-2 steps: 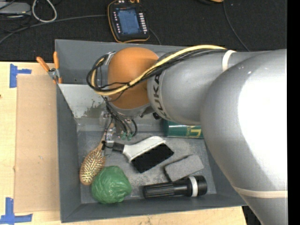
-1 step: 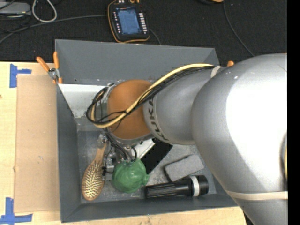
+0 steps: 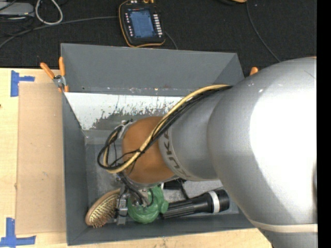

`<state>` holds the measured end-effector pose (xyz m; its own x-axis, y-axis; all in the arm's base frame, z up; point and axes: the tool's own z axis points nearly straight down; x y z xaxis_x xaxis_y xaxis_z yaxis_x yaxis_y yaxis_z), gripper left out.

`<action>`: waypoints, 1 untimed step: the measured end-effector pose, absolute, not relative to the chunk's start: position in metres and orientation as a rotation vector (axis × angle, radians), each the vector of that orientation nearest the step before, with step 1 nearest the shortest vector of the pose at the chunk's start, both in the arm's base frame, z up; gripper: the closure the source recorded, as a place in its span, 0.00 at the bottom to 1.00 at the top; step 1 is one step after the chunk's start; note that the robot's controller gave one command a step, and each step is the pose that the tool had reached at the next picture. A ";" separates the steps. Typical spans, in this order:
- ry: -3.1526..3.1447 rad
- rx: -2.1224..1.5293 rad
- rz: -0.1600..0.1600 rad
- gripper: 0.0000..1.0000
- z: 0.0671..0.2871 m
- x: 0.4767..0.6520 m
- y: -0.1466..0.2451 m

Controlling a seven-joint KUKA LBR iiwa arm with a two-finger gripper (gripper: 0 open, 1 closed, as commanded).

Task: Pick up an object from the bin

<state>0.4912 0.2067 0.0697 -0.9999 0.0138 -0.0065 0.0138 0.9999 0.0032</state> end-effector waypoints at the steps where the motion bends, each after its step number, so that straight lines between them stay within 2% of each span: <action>1: 3.134 -0.002 0.005 0.00 0.070 0.496 0.206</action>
Offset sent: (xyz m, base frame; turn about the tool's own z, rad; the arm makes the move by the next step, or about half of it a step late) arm -0.0167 -0.0194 0.0003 0.2135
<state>0.4956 0.2059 0.0701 -1.0000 -0.0011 -0.0077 -0.0011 1.0000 0.0033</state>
